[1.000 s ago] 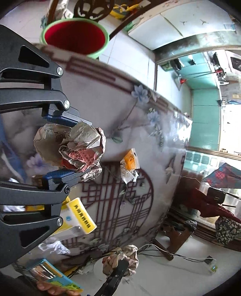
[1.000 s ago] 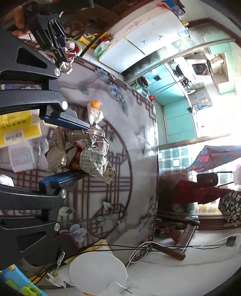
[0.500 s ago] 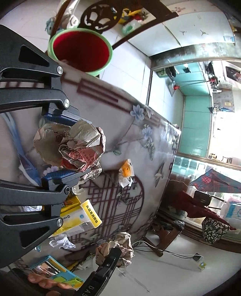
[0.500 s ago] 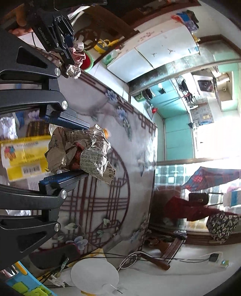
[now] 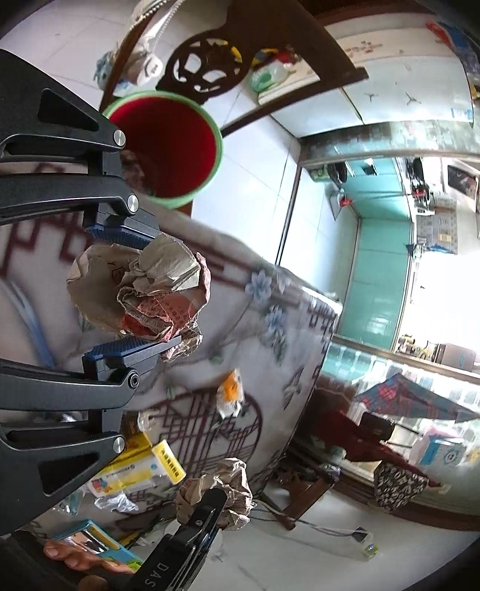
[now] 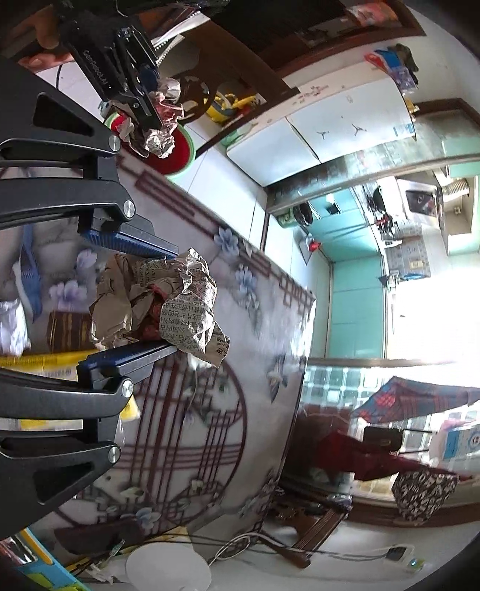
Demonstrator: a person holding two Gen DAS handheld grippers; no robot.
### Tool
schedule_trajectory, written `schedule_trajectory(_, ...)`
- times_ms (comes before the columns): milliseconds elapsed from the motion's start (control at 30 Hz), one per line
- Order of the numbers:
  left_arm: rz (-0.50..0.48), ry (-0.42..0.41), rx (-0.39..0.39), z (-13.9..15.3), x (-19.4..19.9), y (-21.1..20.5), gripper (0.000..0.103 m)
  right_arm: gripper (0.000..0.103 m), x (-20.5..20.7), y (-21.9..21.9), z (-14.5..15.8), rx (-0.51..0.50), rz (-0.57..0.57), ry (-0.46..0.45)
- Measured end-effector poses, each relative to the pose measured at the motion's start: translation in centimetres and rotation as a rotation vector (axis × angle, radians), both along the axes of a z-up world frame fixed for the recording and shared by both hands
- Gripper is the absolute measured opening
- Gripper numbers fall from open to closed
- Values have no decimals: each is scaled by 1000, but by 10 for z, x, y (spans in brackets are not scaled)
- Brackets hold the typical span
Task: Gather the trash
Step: 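Carry both crumpled papers over the red bucket with both grippers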
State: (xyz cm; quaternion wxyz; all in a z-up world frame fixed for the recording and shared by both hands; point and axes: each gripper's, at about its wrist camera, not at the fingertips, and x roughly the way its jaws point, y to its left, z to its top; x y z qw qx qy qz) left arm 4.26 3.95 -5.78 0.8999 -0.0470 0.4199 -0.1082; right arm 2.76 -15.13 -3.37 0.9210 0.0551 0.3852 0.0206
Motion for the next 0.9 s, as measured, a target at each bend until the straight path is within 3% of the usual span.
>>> schedule_trajectory(900,45,33,12,-17,40,134,40,43,52,157,-5,-21,52,35)
